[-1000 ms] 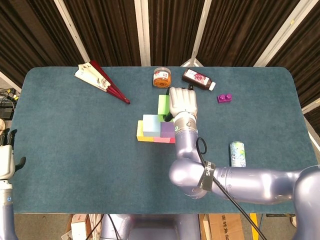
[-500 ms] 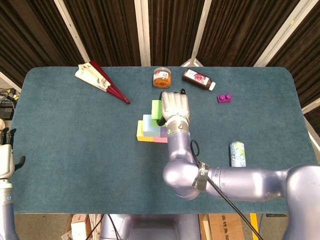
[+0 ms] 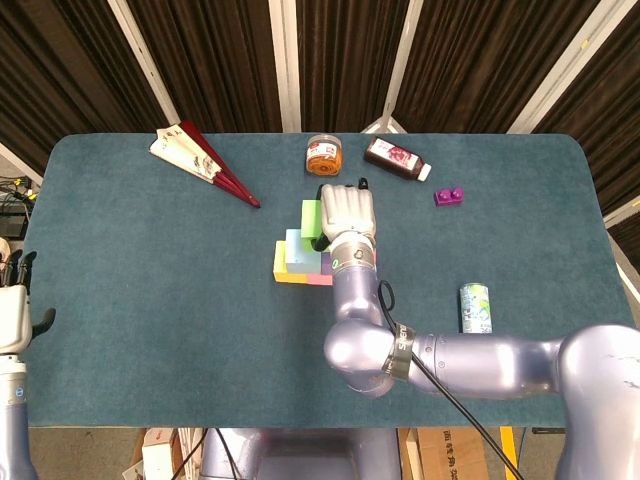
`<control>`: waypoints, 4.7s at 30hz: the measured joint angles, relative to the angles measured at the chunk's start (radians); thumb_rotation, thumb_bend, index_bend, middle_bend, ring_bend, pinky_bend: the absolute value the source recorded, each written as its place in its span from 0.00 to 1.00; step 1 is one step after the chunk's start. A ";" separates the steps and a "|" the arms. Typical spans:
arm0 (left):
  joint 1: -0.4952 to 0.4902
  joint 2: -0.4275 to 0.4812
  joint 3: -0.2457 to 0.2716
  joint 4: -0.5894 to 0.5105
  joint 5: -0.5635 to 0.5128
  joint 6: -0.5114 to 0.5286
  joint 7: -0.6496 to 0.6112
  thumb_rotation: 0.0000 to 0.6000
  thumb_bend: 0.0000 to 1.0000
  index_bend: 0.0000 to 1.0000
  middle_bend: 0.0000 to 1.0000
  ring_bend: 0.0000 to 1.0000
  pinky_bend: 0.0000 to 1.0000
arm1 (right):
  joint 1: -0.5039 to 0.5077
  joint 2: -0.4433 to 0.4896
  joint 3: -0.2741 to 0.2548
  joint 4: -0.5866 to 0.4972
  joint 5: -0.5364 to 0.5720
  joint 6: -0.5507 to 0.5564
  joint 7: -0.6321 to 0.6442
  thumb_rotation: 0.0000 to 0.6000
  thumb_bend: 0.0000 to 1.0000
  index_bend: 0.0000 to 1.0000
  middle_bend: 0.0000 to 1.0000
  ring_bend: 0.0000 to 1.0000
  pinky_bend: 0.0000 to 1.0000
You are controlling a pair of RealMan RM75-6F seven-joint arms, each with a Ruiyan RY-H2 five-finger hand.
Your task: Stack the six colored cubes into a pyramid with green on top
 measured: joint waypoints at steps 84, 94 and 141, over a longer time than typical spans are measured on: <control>0.005 -0.019 -0.004 0.054 0.051 0.038 -0.062 1.00 0.31 0.10 0.05 0.00 0.00 | -0.141 -0.047 0.106 -0.027 -0.080 -0.057 -0.097 1.00 0.35 0.41 0.33 0.18 0.00; 0.006 -0.019 -0.006 0.054 0.049 0.039 -0.062 1.00 0.31 0.10 0.05 0.00 0.00 | -0.141 -0.045 0.102 -0.030 -0.073 -0.064 -0.102 1.00 0.35 0.38 0.30 0.15 0.00; 0.006 -0.029 -0.011 0.055 0.041 0.049 -0.044 1.00 0.31 0.10 0.04 0.00 0.00 | -0.143 -0.010 0.098 -0.069 -0.056 -0.091 -0.100 1.00 0.35 0.21 0.18 0.04 0.00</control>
